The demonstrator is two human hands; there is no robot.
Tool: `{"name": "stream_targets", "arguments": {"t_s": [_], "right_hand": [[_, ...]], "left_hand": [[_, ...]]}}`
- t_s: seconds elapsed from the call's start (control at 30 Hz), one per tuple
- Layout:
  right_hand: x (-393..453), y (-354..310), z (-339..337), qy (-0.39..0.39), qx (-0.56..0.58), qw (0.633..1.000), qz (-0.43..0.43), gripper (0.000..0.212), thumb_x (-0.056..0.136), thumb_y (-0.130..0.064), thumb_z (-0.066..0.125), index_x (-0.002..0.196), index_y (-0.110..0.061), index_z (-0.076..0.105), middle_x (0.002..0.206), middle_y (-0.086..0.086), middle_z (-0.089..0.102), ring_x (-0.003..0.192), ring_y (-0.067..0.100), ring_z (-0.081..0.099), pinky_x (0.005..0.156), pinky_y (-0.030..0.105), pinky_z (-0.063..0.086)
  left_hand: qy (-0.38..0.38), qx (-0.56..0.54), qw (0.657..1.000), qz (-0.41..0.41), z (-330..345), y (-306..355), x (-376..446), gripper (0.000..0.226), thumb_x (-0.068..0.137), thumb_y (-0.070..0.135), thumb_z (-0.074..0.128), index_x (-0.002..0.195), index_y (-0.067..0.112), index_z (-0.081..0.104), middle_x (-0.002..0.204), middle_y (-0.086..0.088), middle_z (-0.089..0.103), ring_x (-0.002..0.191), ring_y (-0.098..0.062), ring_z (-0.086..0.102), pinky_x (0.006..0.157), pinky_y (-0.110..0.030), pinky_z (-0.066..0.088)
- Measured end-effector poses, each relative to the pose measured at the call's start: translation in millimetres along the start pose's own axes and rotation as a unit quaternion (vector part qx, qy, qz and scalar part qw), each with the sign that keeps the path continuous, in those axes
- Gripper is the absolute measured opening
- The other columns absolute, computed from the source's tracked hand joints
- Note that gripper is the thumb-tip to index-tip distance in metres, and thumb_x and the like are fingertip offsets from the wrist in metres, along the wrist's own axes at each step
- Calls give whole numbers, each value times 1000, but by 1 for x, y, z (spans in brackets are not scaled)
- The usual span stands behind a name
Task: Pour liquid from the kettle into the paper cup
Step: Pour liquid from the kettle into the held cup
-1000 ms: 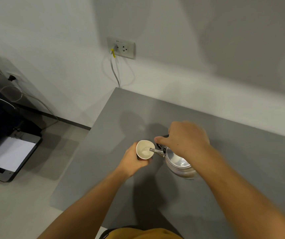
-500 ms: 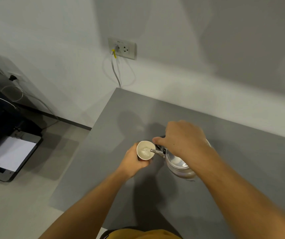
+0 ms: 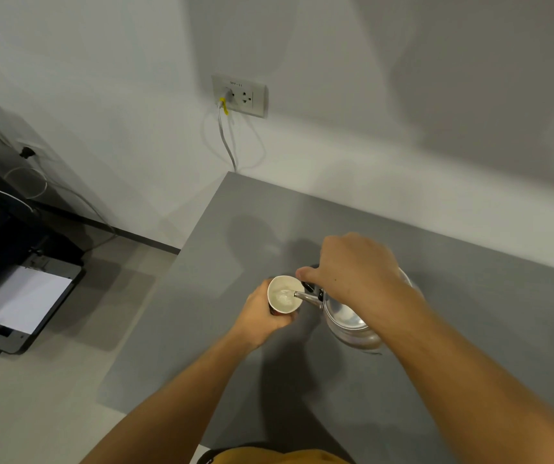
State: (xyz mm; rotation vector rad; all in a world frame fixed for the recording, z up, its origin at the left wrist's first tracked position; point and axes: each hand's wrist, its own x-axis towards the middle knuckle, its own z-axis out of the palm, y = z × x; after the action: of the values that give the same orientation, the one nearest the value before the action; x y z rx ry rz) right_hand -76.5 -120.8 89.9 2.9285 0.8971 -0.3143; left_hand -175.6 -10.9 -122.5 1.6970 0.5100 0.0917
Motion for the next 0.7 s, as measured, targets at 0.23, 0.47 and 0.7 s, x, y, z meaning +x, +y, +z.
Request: {"name": "stream_targets", "arguments": {"t_s": [0.23,0.47,0.7], "right_hand": [[3,-3,-1,-3,1,1000,2,47,82,-54,66,55,-20,47,58,-1,50,50,14,43,44,26,25],[5,-5,-3,-12,1,1000,4,45,81,-52,66,55,-20,47,59,-1,50,50,14,43,45,26,26],[4,-7,-3,-5,-6,1000,-3,43,81,-49,66,55,-20,48,58,-1,50,49,14,43,44,26,24]], "left_hand": [[0,6,1000,3,-1,4,-2,60,66,27,88,106,59,57,111,16,72,104,-4,68,81,-17,51],[4,3,1000,5,0,1,0,60,68,21,88,110,50,58,112,12,72,104,-4,68,84,-20,51],[2,8,1000,8,-1,1,0,61,68,22,88,112,49,57,113,13,72,105,-4,68,84,-15,51]]}}
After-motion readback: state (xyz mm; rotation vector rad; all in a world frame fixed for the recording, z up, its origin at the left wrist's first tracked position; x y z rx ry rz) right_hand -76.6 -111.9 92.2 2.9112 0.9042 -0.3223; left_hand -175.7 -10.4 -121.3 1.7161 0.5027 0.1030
